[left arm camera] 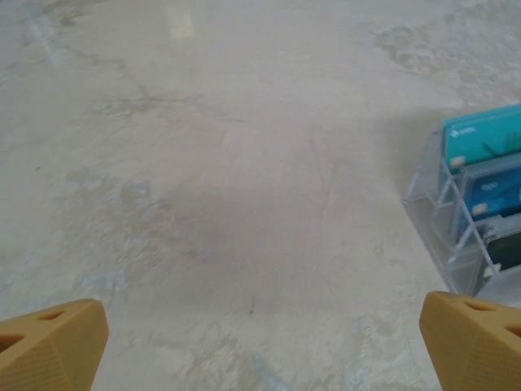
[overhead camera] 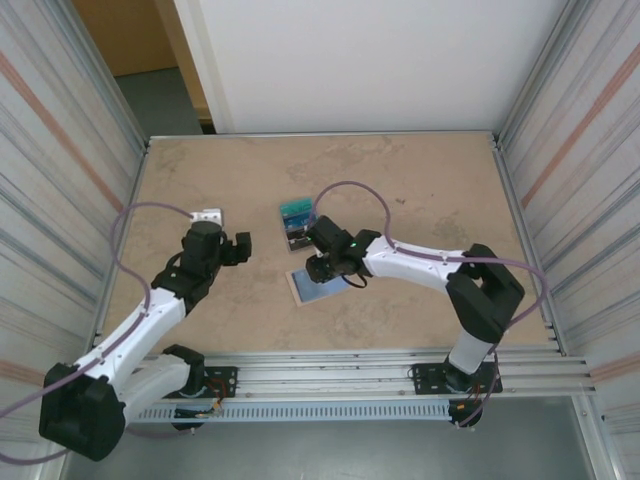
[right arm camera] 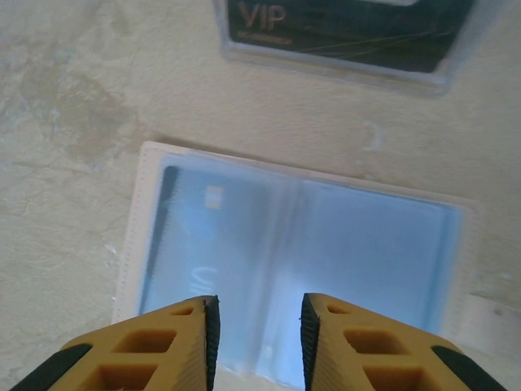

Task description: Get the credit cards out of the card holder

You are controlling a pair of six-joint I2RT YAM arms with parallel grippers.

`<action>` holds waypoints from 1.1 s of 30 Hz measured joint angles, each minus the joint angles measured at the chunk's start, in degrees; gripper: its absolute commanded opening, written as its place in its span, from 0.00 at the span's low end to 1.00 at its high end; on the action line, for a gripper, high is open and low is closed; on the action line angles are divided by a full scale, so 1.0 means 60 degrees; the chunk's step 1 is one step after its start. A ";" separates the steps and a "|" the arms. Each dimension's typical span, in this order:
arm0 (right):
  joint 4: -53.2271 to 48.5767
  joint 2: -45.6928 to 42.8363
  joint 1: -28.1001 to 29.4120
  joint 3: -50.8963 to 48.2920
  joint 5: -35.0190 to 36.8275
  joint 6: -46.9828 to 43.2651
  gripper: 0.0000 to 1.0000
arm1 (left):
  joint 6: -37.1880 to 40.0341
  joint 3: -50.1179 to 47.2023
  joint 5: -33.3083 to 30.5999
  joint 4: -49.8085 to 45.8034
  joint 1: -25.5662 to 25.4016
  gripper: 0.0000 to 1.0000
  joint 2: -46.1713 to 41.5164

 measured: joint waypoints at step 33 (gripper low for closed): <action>-0.1024 0.2087 0.0969 0.1322 -0.0117 0.0291 0.50 | -0.1781 -0.1053 -0.0554 -0.0790 0.0393 0.99 -0.0572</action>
